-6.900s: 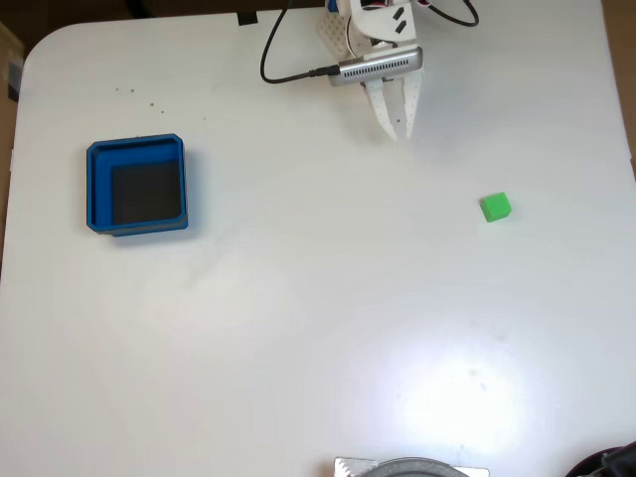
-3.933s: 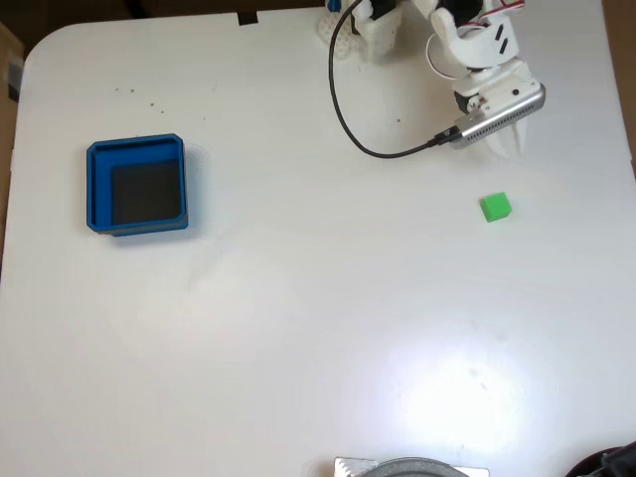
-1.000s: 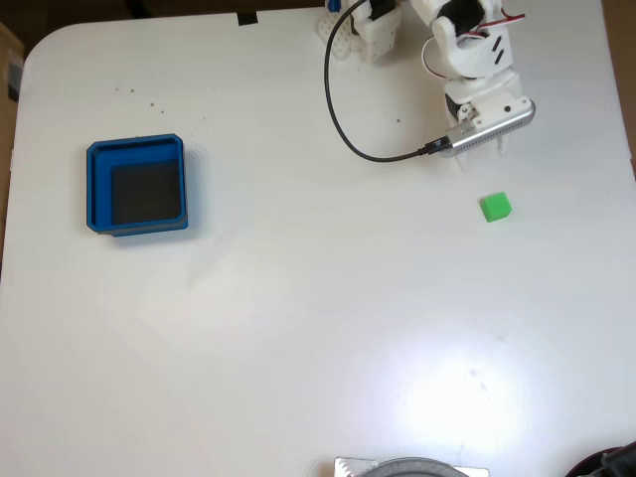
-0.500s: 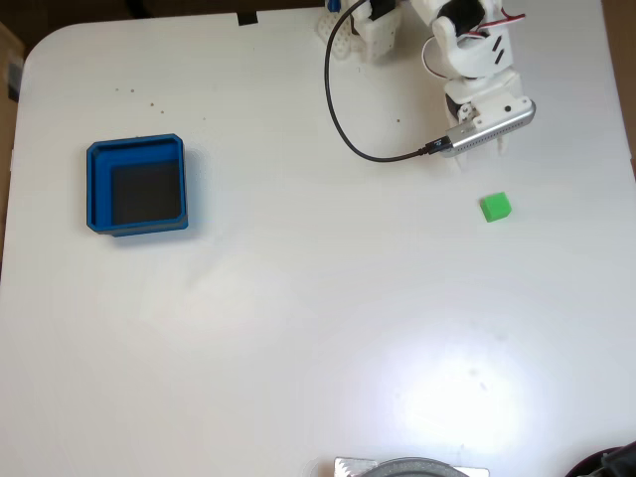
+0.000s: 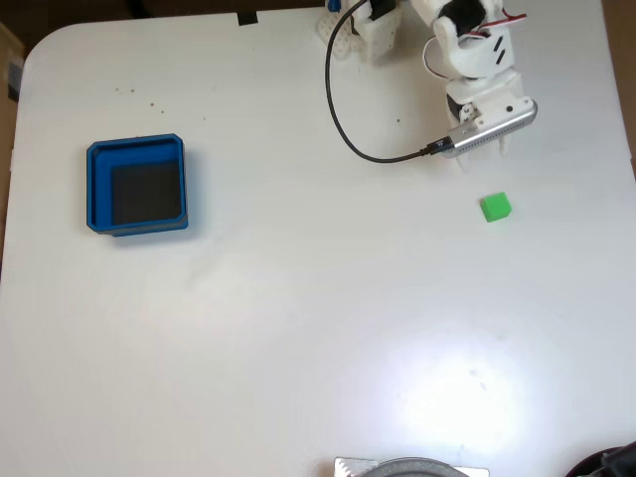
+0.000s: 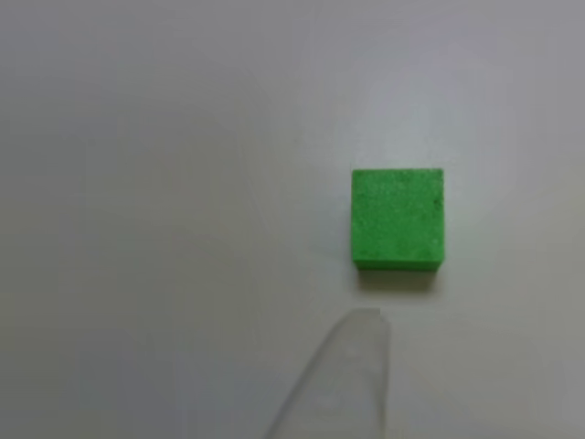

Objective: Pick up green cube and drop it in the blue box

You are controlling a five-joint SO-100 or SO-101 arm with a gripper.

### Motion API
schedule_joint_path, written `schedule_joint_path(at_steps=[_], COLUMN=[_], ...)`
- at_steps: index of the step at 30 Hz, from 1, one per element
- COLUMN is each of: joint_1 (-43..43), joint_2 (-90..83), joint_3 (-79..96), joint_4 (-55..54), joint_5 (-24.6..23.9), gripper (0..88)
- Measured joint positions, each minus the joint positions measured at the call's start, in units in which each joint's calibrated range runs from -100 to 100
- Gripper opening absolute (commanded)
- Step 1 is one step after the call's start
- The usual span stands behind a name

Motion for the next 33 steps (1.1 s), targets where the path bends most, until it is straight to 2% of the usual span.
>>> schedule_joint_path(at_steps=[14,22,33], joint_1=[-1.28,-1.28,-1.28], joint_2=[1.84,10.69,18.55], joint_3=[-0.98,-10.38,-14.68], joint_4=[0.00,0.00,0.00], joint_5=[0.00,0.00,0.88], gripper=[26.5,26.5,26.5])
